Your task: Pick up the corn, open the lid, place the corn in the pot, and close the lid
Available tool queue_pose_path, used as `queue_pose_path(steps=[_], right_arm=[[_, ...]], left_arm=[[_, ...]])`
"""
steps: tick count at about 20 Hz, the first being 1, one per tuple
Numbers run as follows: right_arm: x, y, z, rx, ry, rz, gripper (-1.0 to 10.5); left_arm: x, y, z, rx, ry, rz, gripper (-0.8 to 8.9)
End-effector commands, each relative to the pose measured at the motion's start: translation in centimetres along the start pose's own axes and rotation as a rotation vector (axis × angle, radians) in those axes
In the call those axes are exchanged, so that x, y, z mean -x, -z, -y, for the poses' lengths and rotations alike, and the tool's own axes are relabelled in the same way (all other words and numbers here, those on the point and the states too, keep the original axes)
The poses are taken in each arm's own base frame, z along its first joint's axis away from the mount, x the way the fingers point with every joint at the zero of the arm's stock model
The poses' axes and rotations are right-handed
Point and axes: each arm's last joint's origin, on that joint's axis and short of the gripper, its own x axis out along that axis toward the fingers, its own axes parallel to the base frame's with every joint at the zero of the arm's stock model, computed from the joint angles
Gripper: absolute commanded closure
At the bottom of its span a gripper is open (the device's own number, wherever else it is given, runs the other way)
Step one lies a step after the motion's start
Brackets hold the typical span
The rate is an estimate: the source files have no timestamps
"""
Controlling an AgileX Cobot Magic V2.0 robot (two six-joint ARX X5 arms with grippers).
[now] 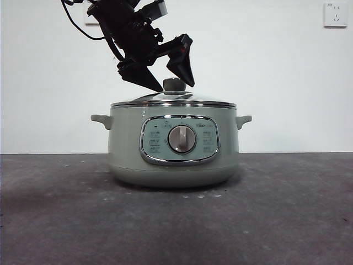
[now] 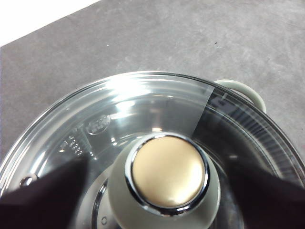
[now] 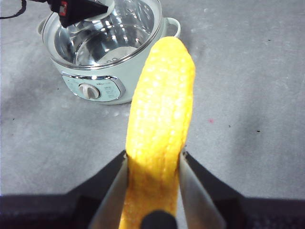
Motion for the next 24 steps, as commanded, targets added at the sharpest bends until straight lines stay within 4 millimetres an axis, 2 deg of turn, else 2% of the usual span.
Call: queue_pose_path(steps=[1, 3, 6, 8, 11, 16, 24], right_arm=[[0.1, 0.0, 0.0, 0.005, -0.002, 0.009, 9.6], [0.1, 0.0, 0.0, 0.005, -0.002, 0.008, 9.6], [0.1, 0.0, 0.0, 0.005, -0.002, 0.008, 9.6], [0.1, 0.0, 0.0, 0.005, -0.002, 0.008, 9.6], [0.1, 0.0, 0.0, 0.005, -0.002, 0.009, 9.6], [0.1, 0.0, 0.0, 0.005, -0.002, 0.008, 9.6], [0.0, 0.0, 0.0, 0.005, -0.002, 0.007, 9.6]], left_arm=[[-0.4, 0.1, 0.2, -0.009, 0.005, -0.004, 4.45], [-0.4, 0.1, 0.2, -0.009, 0.006, -0.005, 4.81], [-0.4, 0.1, 0.2, -0.003, 0.008, -0.005, 6.28], [-0.4, 0.1, 0.2, -0.001, 0.011, -0.007, 6.41], [-0.4, 0.1, 0.3, 0.002, 0.016, -0.012, 8.28], [-0.1, -0.1, 0.4, 0.004, 0.016, -0.003, 8.22], [3.4, -3.2, 0.7, -0.014, 0.009, 0.094, 8.21]])
